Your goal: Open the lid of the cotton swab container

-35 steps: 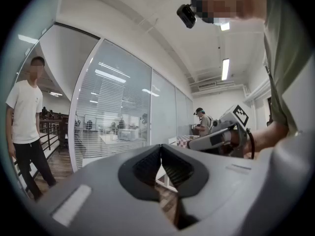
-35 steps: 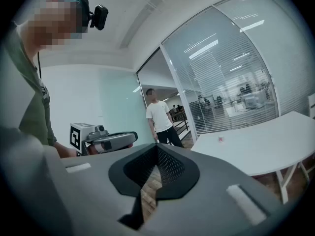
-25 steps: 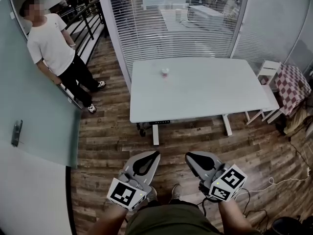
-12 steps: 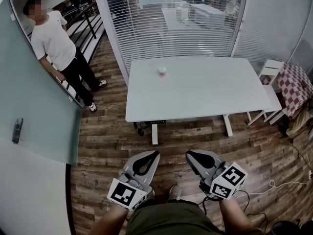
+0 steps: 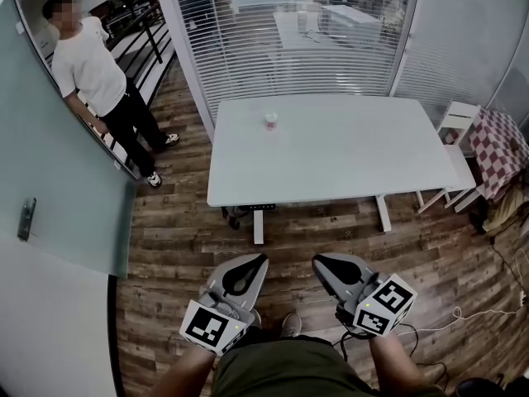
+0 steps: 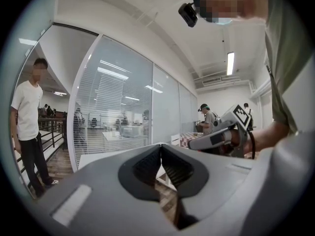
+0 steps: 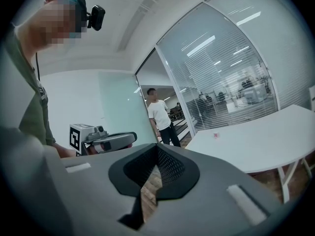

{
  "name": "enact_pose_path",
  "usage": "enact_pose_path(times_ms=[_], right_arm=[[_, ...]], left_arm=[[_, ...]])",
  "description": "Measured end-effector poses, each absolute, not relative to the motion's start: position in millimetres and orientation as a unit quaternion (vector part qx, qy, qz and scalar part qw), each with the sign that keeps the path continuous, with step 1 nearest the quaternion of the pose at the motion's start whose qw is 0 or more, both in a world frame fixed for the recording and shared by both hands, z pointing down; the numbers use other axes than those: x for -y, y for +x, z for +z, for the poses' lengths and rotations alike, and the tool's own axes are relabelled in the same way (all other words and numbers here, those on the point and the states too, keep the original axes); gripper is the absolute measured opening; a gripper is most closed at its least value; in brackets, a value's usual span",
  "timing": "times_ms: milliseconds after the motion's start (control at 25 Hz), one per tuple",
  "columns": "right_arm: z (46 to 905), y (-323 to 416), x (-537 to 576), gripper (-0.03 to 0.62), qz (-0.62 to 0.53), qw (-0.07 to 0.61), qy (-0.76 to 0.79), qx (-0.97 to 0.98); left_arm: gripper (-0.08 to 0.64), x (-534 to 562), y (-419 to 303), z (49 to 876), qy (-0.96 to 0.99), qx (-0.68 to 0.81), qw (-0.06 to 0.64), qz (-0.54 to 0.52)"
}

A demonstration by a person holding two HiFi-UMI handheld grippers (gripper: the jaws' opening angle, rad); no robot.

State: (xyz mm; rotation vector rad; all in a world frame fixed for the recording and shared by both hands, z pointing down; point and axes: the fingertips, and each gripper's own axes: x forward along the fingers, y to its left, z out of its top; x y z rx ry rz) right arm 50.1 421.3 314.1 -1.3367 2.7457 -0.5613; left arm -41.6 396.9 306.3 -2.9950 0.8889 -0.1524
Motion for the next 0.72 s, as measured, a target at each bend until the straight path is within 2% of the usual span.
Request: enact_pose_path(times_ms=[720], right_arm=[[332, 41, -365, 0.009, -0.198, 0.004, -0.443, -0.874]], left_arm=[[0.009, -338, -48, 324, -0.962, -0.268, -0.011, -0.050]])
